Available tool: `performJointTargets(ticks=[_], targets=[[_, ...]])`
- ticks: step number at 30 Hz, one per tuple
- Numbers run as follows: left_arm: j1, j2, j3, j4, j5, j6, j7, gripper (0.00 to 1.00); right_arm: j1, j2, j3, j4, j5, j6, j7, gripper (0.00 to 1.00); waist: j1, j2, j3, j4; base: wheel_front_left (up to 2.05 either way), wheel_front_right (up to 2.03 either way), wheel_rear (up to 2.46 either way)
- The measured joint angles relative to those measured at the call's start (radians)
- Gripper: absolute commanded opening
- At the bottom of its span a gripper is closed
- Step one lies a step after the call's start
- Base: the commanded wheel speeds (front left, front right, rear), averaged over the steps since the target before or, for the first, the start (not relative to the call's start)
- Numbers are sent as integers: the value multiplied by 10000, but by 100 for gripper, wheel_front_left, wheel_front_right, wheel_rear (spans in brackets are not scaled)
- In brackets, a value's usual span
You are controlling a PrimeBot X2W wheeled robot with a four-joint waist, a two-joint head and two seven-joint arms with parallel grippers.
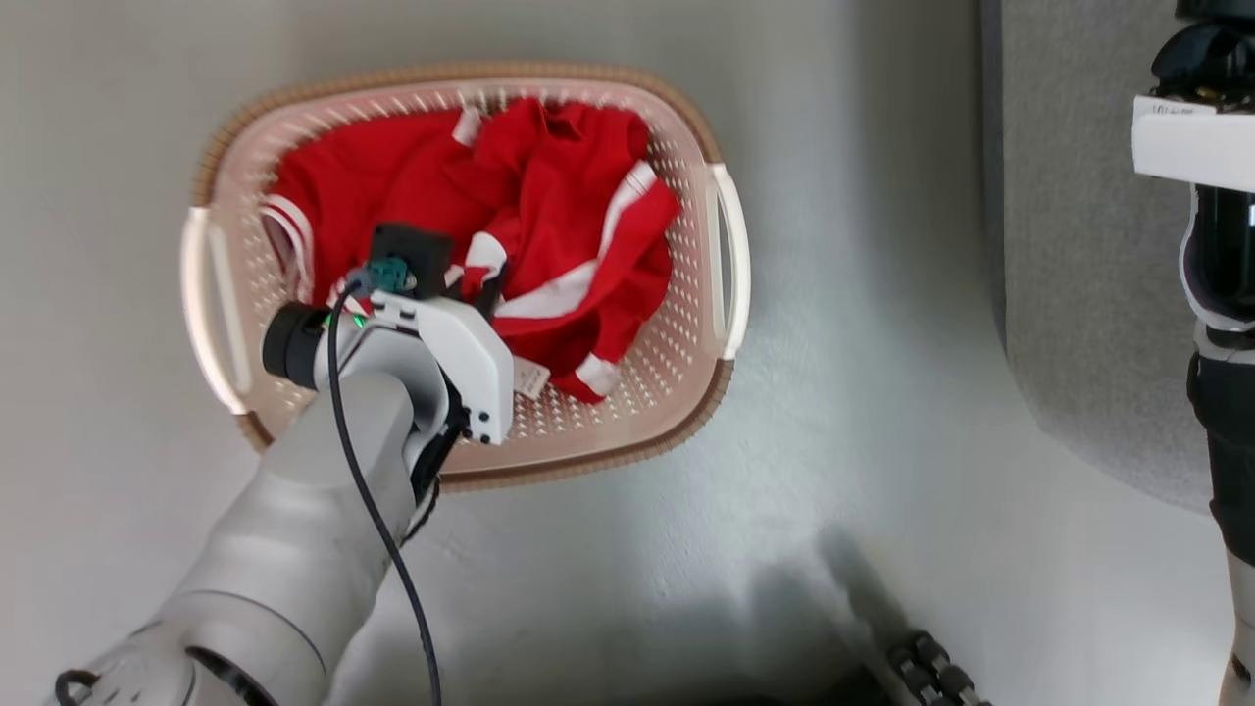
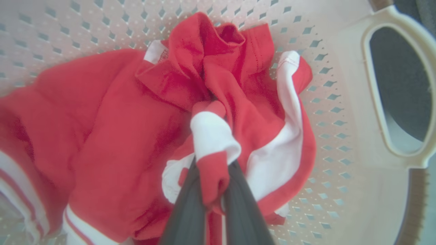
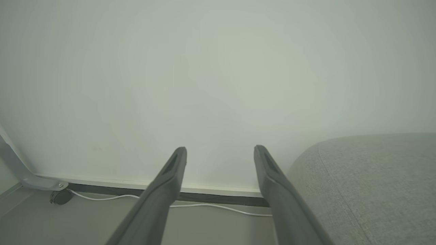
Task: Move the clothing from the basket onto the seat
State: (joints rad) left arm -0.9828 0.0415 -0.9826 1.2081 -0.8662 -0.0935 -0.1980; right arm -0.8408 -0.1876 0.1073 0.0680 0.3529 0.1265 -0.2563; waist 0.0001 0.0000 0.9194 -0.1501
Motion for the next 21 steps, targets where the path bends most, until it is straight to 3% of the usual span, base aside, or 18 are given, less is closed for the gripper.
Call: performJointTargets(ticks=[10,16,21], targets=[[825,-10,6,-522,-416,-17,-500,0,934,-148,-2,848,0,0,-2,100,0,0,-1894,458,0,0,0],[1425,67,1383,-1891,477,280,-504,0,1726,-198,-8,1327,2,0,-2,100,0,0,-3120,745,0,0,0],[2854,167,2752,-3131,1881,349,-504,0,2545,-198,54,1749,0,0,-2,100,0,0,-4359,1046,0,0,0]])
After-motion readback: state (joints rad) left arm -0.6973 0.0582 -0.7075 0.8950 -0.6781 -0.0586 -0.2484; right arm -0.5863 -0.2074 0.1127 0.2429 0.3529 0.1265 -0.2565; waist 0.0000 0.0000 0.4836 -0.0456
